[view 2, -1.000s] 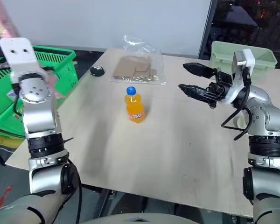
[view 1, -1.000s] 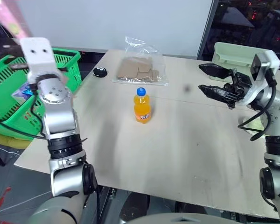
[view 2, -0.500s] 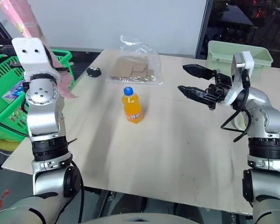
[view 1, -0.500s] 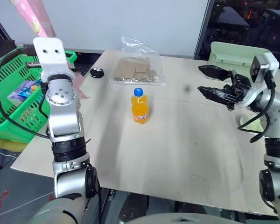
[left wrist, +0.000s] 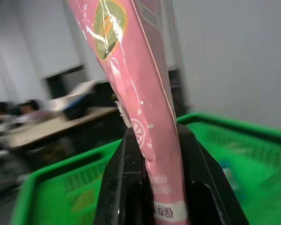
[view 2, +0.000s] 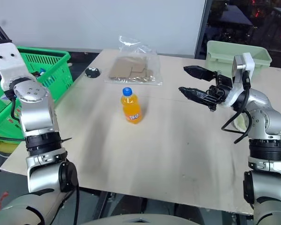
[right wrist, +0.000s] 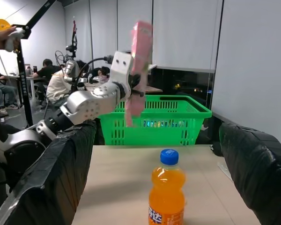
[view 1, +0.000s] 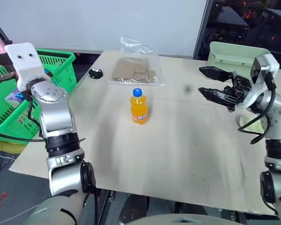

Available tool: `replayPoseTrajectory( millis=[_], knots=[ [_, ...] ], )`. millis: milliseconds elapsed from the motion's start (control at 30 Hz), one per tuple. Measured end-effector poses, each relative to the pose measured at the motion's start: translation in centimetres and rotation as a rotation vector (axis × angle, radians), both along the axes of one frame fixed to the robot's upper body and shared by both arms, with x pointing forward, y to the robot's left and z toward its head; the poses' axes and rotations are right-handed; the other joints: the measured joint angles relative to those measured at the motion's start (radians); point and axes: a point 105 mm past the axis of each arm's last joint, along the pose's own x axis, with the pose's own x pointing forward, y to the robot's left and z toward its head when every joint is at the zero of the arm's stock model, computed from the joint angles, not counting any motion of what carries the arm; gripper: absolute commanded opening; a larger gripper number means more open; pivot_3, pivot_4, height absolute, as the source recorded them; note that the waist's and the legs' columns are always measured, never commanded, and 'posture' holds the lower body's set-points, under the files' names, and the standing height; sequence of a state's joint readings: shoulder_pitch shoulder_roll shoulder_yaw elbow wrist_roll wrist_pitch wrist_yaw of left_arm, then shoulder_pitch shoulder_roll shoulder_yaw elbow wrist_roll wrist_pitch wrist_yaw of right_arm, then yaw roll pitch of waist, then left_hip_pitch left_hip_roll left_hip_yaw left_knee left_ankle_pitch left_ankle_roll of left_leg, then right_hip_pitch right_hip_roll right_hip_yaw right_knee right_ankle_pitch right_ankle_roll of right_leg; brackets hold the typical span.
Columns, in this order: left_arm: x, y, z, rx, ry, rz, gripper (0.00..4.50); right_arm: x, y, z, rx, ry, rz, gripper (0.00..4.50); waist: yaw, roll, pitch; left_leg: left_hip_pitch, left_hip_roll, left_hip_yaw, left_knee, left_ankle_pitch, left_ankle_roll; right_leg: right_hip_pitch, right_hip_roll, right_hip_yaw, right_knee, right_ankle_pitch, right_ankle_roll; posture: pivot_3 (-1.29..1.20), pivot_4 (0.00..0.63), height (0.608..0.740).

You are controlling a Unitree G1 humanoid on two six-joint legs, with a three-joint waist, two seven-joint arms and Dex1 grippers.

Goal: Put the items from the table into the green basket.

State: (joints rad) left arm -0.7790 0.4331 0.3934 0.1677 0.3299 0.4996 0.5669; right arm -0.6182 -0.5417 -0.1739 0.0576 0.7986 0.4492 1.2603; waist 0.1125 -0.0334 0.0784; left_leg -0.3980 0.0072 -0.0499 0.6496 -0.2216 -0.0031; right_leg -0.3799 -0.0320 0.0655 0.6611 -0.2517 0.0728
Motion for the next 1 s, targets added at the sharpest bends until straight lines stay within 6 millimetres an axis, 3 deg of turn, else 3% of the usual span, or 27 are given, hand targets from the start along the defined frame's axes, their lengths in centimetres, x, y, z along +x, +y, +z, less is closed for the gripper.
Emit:
replayPoseTrajectory(
  millis=[167, 267, 800, 1000],
  knots=[
    [-1.1, 1.5, 2.7, 0.061, -0.061, 0.145, 0.64, 0.0, 0.1, 0.2, 0.002, -0.008, 0.003, 4.5, 0.01, -0.001, -0.001, 0.0, 0.0, 0.0, -0.001, 0.0, 0.0, 0.0, -0.001, 0.0, -0.001, 0.0, 0.0, 0.2, 0.0, 0.74],
    [-1.6, 2.7, 3.1, 0.078, -0.066, 0.207, 0.64, 0.0, 0.1, 0.2, 0.001, -0.009, 0.004, 4.5, 0.01, -0.001, -0.001, 0.0, 0.0, 0.0, -0.001, 0.0, 0.0, -0.001, 0.0, 0.0, 0.0, 0.0, 0.0, 0.2, 0.0, 0.74],
    [0.8, 4.5, 0.6, 0.045, -0.063, 0.144, 0.64, -0.1, 0.1, 0.1, 0.001, -0.009, 0.011, 4.5, 0.012, -0.002, -0.002, 0.0, 0.0, 0.0, -0.001, 0.001, -0.002, 0.0, 0.0, -0.001, 0.0, 0.0, 0.0, 0.19, 0.0, 0.74],
    [-0.1, 6.3, 1.0, 0.035, -0.084, 0.197, 0.64, -0.1, 0.0, 0.2, -0.003, -0.011, 0.009, 4.5, -0.002, -0.002, -0.002, 0.0, 0.0, 0.0, -0.002, 0.001, -0.002, -0.001, 0.0, -0.001, 0.0, 0.0, 0.0, 0.19, 0.0, 0.74]
  ],
)
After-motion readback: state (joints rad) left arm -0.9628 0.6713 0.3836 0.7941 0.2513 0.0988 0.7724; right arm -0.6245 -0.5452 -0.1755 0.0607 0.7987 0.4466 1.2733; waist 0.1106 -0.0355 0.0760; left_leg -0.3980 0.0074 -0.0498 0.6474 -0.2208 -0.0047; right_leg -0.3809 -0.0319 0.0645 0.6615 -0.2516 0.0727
